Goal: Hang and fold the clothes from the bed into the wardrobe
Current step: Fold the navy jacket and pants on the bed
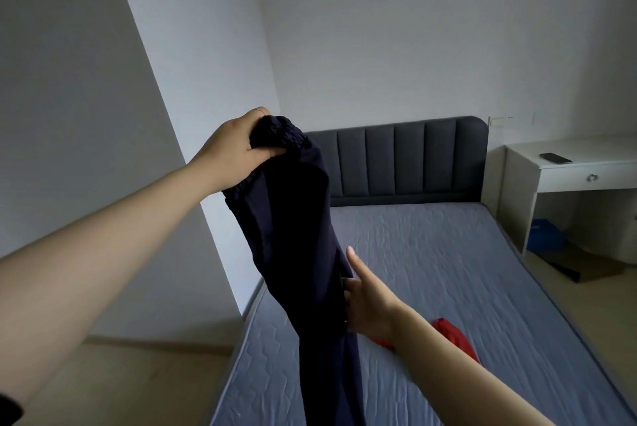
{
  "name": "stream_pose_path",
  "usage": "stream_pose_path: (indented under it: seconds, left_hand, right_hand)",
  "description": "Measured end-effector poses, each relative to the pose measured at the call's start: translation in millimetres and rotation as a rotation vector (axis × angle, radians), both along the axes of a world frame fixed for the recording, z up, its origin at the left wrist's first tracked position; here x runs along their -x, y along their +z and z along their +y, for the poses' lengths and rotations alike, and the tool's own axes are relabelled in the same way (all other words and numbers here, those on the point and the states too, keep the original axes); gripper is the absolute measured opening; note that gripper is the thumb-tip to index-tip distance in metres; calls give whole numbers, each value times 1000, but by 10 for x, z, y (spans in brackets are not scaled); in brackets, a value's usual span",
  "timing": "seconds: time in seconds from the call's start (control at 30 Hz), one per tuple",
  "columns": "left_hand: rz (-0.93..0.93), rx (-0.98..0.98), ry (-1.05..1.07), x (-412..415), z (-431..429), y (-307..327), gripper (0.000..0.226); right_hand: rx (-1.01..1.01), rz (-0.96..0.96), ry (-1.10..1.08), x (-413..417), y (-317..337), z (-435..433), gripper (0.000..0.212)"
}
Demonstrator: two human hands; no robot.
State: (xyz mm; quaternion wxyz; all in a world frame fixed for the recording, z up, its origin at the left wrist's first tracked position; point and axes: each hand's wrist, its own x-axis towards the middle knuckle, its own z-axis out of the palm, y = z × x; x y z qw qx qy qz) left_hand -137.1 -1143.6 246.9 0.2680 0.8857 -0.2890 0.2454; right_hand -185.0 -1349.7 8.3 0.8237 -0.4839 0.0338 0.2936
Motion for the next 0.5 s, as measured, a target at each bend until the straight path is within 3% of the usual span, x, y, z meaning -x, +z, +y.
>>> stream_pose_path:
  seconds: [0.1, 0.37, 0.5]
  left_hand:
    - [20, -9, 38, -25, 75, -22, 24]
    - [131, -42, 137, -92, 272, -154, 31]
    - [226, -51, 129, -97, 296, -173, 32]
  right_hand:
    - [35, 72, -68, -29, 12, -68, 84]
    - [58, 103, -246, -105, -37, -428, 37]
    - [249, 202, -84, -14, 16, -553, 51]
